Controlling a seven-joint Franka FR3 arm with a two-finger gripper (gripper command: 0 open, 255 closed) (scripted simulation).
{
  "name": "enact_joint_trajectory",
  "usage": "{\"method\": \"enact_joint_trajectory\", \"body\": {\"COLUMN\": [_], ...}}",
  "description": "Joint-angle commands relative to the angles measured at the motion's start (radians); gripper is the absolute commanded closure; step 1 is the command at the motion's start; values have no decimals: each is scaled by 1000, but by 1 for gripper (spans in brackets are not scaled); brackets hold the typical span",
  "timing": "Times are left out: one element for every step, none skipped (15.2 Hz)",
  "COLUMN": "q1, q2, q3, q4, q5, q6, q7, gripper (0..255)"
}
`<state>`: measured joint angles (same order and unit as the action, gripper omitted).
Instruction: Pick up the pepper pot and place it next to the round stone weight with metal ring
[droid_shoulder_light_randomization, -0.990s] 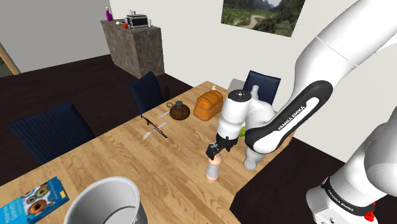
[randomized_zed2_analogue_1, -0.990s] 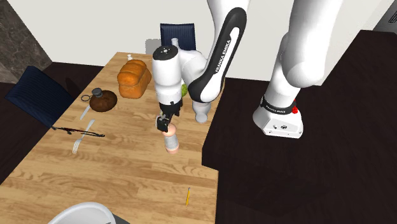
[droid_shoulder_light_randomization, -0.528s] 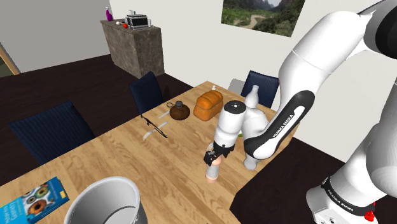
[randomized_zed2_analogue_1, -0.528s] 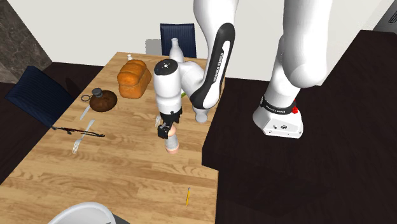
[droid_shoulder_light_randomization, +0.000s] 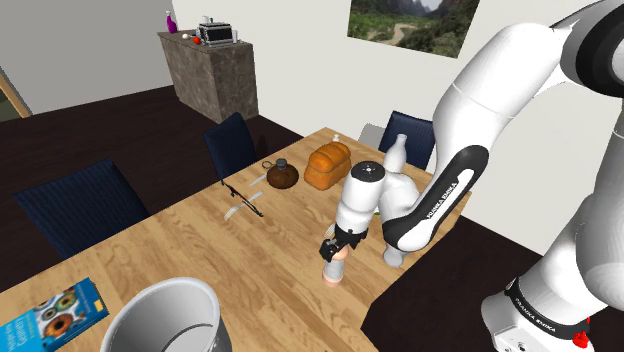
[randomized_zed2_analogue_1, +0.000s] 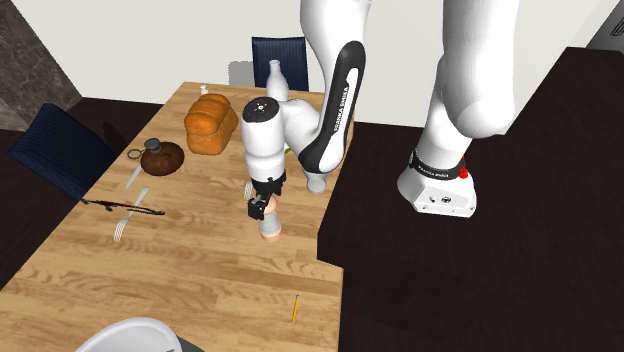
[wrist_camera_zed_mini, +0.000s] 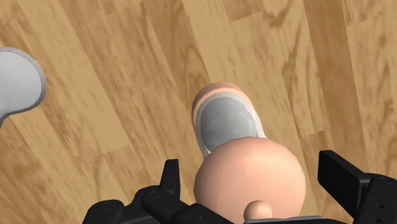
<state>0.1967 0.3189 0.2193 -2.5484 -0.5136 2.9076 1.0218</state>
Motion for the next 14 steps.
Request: {"method": "enact_joint_trajectory", "body": {"q1": [0,0,0,0,0,0,0,0,0,0,-13,-25,-37,-49], "q2": [0,0,0,0,0,0,0,0,0,0,-16,-32,-49,-65], "q3": [0,0,0,0,0,0,0,0,0,0,16,32,48,63], "q4": [0,0,0,0,0,0,0,0,0,0,-5,-10,-14,-19], "q5": [0,0,0,0,0,0,0,0,0,0,18,36,55,75], "q6": [0,0,0,0,0,0,0,0,0,0,-11,-23,-34,-46], "q7": [0,0,0,0,0,0,0,0,0,0,-15,-30,-46,-62], "gripper": [255,255,255,255,255,255,255,255,255,255,255,255,255,255]}}
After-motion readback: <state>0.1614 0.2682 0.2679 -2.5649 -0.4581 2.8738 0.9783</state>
